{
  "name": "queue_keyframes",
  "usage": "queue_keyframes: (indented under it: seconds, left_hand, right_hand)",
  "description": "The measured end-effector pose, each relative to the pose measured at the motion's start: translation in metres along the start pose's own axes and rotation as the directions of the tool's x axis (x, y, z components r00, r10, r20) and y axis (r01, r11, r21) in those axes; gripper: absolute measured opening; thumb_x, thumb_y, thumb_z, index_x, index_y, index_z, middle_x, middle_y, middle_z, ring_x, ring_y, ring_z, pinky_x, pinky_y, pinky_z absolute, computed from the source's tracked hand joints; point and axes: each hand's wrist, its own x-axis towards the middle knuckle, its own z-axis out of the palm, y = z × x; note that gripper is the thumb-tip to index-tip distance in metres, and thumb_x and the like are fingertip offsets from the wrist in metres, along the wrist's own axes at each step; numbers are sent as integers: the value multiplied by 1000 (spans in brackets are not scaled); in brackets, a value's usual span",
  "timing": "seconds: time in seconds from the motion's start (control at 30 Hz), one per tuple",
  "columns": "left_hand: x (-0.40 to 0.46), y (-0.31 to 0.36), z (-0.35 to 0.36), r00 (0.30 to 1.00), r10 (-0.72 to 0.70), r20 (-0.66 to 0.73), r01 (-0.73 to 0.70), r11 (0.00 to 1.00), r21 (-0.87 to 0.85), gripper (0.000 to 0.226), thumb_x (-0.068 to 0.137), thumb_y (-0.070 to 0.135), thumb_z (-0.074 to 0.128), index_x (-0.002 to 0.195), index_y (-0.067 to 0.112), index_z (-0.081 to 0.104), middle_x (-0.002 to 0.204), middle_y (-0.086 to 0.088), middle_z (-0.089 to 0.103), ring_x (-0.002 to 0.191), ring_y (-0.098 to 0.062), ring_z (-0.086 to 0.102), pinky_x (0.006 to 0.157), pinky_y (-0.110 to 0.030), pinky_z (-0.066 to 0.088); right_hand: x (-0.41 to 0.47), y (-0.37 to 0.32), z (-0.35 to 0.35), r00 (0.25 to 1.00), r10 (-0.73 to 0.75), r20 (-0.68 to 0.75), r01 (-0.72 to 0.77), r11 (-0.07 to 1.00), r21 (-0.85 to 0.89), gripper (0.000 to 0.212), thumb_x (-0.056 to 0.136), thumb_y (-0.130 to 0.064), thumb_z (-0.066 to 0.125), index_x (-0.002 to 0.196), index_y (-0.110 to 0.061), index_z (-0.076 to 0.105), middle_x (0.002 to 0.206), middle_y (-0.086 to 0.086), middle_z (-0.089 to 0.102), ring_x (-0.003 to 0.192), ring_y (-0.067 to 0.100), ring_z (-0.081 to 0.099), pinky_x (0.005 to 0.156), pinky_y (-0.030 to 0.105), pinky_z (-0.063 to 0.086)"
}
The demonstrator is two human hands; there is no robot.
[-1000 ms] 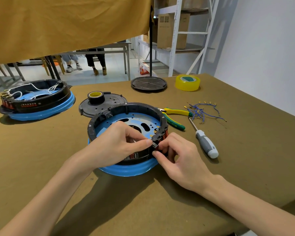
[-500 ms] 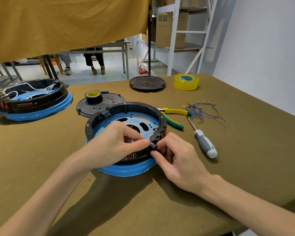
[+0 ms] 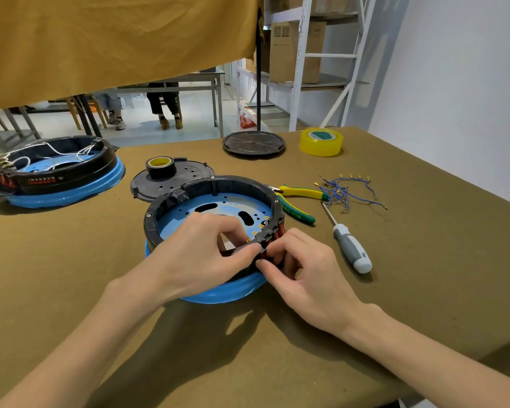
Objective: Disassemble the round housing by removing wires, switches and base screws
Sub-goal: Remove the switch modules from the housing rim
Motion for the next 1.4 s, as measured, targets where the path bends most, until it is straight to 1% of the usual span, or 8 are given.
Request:
queue_keyframes:
  seconds: [0.27,0.37,0.57,0.83,1.07,1.13,1.23,1.4]
  left_hand:
    - [-3,4,2,996,11,-88,-15,999,-47,39,78,68,67,88,31,71,80,18,70,70,-4,71,57,-24,58]
    - [-2,6,4,995,22,-96,-26,999,-36,35,77,63,72,87,29,71,76,18,69,70,-4,70,56,-24,58]
    - [2,9,9,993,39,-109,-38,999,10,29,80,53,73,83,25,67,72,12,68,64,-9,69,55,-32,58]
    - [1,9,9,990,50,-128,-46,998,37,16,83,42,73,88,29,67,83,16,67,76,-7,68,64,-26,58]
    - [0,6,-2,993,-36,-108,27,996,-87,12,92,38,66,86,30,73,80,16,71,77,-7,71,63,-15,53]
    - [0,5,-1,995,-48,-92,40,995,-86,12,90,37,70,85,28,75,76,14,73,74,-5,71,62,-15,54]
    - [1,4,-2,996,-59,-68,52,993,-107,12,86,38,75,85,27,79,73,14,75,72,-5,73,62,-19,58]
    - [0,2,-6,1000,-20,11,21,995,-99,21,85,43,73,93,26,83,81,13,77,81,-2,73,69,-22,59]
  right_hand:
    - [0,-3,-2,1000,5,25,-3,996,-90,21,93,-32,68,106,-16,73,95,-11,60,82,1,56,68,11,45]
    - [0,-6,-3,999,16,32,-13,997,-72,26,92,-35,63,105,-15,74,95,-8,61,81,6,57,67,17,49]
    - [0,-7,1,1000,-26,8,27,983,-182,12,90,-16,70,101,-11,69,92,-7,56,73,-2,46,65,8,38]
    - [2,-18,1,999,0,35,9,970,-243,25,93,-34,54,103,-14,66,95,-3,59,75,11,59,63,30,54]
    - [7,-14,-3,993,100,59,-91,987,-132,16,93,-35,70,100,-21,69,90,-15,55,82,0,54,67,14,44]
    - [11,-13,-6,991,112,71,-105,990,-96,13,92,-33,72,96,-20,70,88,-13,56,79,2,54,65,15,43]
    - [13,-13,-9,990,72,119,-51,983,-174,13,95,-33,69,96,-21,68,87,-14,54,74,3,53,63,17,43]
    - [8,-16,-6,995,57,85,-43,986,-162,9,95,-32,67,94,-23,65,84,-15,53,74,5,54,62,17,45]
